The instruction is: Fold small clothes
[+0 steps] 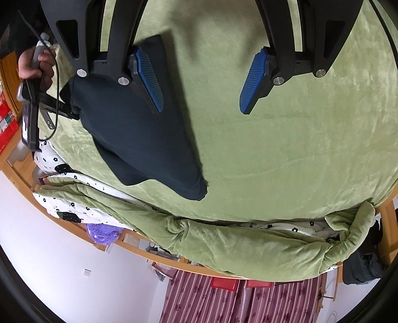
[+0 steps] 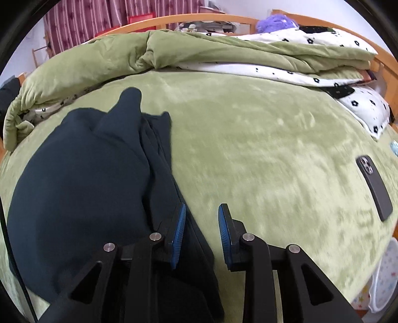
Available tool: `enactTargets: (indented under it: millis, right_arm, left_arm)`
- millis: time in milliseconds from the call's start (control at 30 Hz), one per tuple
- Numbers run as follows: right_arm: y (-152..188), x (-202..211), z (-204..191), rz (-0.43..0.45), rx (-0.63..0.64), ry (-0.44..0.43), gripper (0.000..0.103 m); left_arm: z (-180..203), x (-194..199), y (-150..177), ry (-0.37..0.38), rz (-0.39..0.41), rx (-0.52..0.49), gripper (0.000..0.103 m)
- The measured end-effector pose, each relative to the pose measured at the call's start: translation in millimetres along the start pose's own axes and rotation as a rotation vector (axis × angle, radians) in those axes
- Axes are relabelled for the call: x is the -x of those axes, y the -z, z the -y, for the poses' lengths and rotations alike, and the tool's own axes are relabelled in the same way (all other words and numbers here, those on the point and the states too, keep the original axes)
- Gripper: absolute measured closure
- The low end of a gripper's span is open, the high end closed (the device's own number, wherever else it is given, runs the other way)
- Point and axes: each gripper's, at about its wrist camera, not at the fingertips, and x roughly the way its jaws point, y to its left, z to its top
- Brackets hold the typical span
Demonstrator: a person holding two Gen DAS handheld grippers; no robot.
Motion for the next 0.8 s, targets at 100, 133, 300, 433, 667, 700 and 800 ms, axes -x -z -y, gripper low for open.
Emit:
enactTargets:
  millis: [100,133,300,433,667,700,800]
  right_arm:
    - [8.1,24.1,3.3,0.041,0.002,0.002,0.076]
    - [10.2,32.8,3.8,0.051,0.003,-0.002,0.074]
    - [17.8,71.6,3.2,0.084,0.032,-0.028,0.052]
    - [22.4,98.4,2.6,0.111,0.041,-0.026,0.049]
    - [33.2,145.6,2.5,0.148,0.022,-0.039,0.042]
    - [35.1,151.6,1.5,0.148,0.025,-0.045,0.042]
    - [41.8,170.1,-1.5,0.148,0.037,-0.045,0.042]
  left_arm:
    - [8.6,10.3,-1.3,-0.001,0.01,-0.004,0.041]
    - [11.2,12.7,-1.4,-0.002,0.01,-0.004,0.041]
    - [26.2,26.9,2.9,-0.007,0.015,0.007,0.041]
    - [43.5,39.2,3.4,-0.053,0.025,-0.02,0.041]
    - [70.7,69.4,5.8,-0.1,0.046,-0.075,0.027]
    - [73.1,74.2,7.1,-0.103,0.049,-0.077,0.026]
    - [79.5,88.7,10.4,-0.116,0.055,-0.083,0.025]
